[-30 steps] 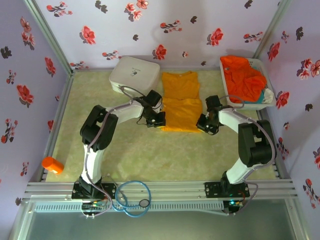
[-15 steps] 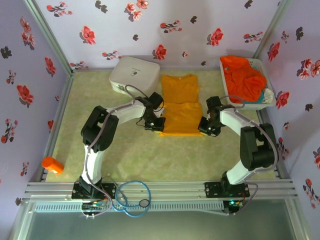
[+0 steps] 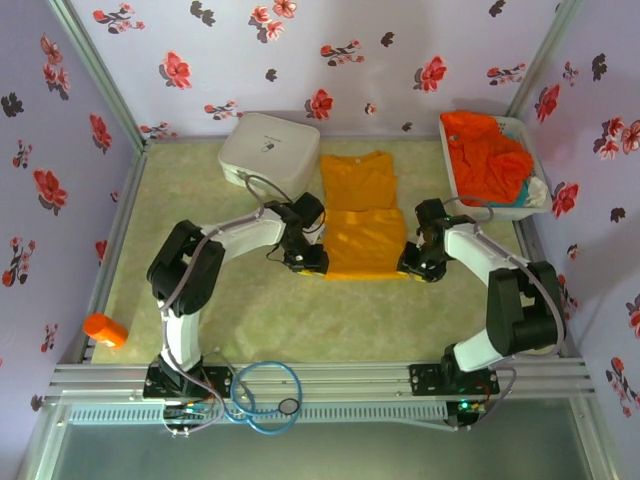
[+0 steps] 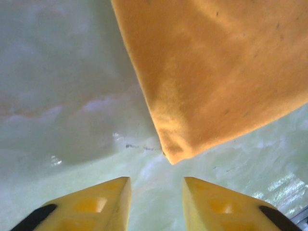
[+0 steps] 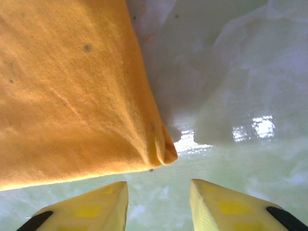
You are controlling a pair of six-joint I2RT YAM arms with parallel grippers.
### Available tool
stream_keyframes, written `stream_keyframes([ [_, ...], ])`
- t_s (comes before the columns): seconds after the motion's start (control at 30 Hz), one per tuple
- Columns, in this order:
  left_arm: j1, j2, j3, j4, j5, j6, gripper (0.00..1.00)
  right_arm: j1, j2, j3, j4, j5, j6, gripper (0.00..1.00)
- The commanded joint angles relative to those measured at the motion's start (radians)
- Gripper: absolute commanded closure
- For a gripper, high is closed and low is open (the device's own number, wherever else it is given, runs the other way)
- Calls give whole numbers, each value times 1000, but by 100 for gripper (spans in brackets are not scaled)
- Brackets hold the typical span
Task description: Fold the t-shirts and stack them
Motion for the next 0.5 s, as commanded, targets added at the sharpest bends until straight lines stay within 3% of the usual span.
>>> stream_keyframes([
  [0.0,7,-43,-59,101,66,-92,59,5,-41,-28,-16,32,20,56],
  [0.17,5,-39,-142,309,150,-243,56,3,-19,-41,43,23,37,54],
  [0.47,-4,0,-147,375,139,-303,59,0,48,-33,130,3,43,53],
])
